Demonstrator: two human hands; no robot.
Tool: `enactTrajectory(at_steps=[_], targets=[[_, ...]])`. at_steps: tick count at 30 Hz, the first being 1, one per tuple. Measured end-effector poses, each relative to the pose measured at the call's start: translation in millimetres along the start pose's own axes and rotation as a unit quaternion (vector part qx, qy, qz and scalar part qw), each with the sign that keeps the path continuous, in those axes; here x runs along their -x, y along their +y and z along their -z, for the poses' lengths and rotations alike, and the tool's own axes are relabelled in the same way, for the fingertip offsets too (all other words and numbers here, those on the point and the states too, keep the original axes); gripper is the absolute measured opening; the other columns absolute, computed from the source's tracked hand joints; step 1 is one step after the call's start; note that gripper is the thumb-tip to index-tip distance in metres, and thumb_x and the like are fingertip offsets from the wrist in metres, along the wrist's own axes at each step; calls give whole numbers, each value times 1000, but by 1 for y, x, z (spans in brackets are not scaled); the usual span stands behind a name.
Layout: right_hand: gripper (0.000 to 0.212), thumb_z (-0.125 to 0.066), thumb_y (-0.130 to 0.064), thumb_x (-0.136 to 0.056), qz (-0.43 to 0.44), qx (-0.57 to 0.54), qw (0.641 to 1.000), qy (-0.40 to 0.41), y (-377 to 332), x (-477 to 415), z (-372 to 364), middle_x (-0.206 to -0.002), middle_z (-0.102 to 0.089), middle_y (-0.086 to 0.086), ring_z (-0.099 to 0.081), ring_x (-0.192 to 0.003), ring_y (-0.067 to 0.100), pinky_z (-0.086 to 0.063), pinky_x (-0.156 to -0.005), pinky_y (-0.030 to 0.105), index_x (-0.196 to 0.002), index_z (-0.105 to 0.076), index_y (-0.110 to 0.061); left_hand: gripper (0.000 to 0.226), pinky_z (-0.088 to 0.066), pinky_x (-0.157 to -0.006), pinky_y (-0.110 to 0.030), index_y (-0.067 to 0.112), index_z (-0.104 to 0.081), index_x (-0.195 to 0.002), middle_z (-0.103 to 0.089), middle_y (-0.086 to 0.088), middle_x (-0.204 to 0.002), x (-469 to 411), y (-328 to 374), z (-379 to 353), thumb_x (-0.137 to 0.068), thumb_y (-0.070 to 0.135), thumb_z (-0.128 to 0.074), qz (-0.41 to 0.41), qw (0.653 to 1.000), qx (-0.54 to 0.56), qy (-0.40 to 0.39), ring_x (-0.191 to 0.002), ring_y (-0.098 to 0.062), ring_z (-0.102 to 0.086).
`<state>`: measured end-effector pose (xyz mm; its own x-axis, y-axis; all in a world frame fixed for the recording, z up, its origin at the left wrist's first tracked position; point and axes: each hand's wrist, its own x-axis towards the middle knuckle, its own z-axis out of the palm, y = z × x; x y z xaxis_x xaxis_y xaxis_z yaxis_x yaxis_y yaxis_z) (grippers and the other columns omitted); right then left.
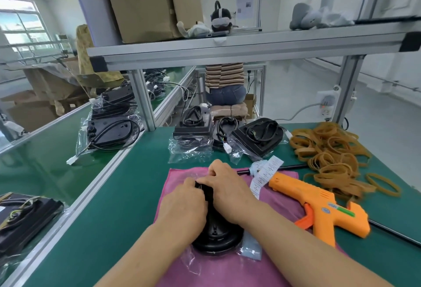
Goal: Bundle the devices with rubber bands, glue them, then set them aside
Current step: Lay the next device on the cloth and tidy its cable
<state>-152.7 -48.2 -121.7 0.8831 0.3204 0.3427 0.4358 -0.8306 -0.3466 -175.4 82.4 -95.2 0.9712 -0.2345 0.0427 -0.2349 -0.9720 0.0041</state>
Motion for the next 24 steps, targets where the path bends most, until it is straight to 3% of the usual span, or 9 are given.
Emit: enactTrajectory(at_steps=[3, 8, 10, 15, 17, 18, 20, 22, 24], targets=[[50, -45, 0, -91, -88, -108, 990, 35, 8, -3, 15, -118, -51, 1, -48, -111, 17, -36, -88, 24, -133, -60, -22, 31, -42, -74, -33, 23, -66, -111, -51, 1, -119, -3, -6, 12, -100, 38, -41, 16, 1000, 7, 12, -107, -24, -59], [32, -49, -6, -94, -256, -189, 932, 171, 41, 4, 68, -117, -65, 2, -60, -107, 18, -45, -92, 26, -116, -70, -18, 28, -47, -81, -34, 23, -73, -101, -62, 2, -102, -21, 21, 25, -98, 37, -49, -48, 984, 147, 91, -103, -21, -54], [30, -51, -9, -95, -298, -210, 910, 197, 50, 9, 82, -116, -69, 2, -63, -106, 20, -50, -94, 38, -114, -71, -18, 27, -50, -86, -37, 20, -75, -100, -69, -2, -101, -40, 41, 24, -95, 36, -55, -68, 983, 167, 47, -104, -23, -57], [26, -53, -7, -90, -344, -232, 893, 176, 52, 25, 87, -104, -72, 5, -66, -100, 23, -53, -92, 42, -105, -71, -18, 48, -36, -97, -42, 14, -66, -104, -57, -5, -116, -76, 89, 10, -93, 59, -52, -90, 993, -48, -64, -119, -25, -44], [24, -54, -6, -89, -354, -229, 892, 162, 51, 31, 85, -97, -72, 4, -67, -95, 23, -54, -88, 41, -98, -72, -20, 38, -35, -100, -44, 15, -57, -85, -56, -2, -104, -82, 97, 8, -88, 52, -65, -93, 986, -34, -134, -117, -25, -45], [23, -54, -6, -88, -359, -227, 892, 155, 52, 34, 86, -94, -71, 3, -67, -94, 24, -54, -87, 41, -95, -72, -20, 35, -38, -97, -43, 14, -54, -77, -55, 0, -91, -84, 96, 9, -86, 43, -70, -96, 983, 4, -159, -109, -24, -51], [20, -55, -7, -86, -367, -226, 892, 140, 56, 38, 86, -86, -71, 5, -67, -91, 29, -55, -86, 43, -89, -72, -16, 31, -47, -75, -35, 10, -55, -68, -47, 0, -66, -88, 90, 16, -85, 28, -74, -92, 971, 132, -177, -75, -21, -54], [17, -56, -11, -86, -380, -233, 886, 124, 61, 40, 85, -80, -72, 15, -67, -81, 35, -56, -83, 48, -80, -71, -5, 41, -38, -50, -22, 14, -47, -55, -42, 4, -48, -89, 81, 26, -84, 18, -75, -58, 930, 322, -167, -49, -12, -41], [24, -61, -19, -89, -399, -271, 872, 88, 64, 40, 83, -82, -73, 20, -64, -70, 30, -58, -76, 43, -76, -69, 1, 49, -29, -38, -13, 18, -43, -49, -39, 12, -37, -93, 74, 31, -87, 11, -73, -34, 875, 457, -158, -34, -4, -33]])
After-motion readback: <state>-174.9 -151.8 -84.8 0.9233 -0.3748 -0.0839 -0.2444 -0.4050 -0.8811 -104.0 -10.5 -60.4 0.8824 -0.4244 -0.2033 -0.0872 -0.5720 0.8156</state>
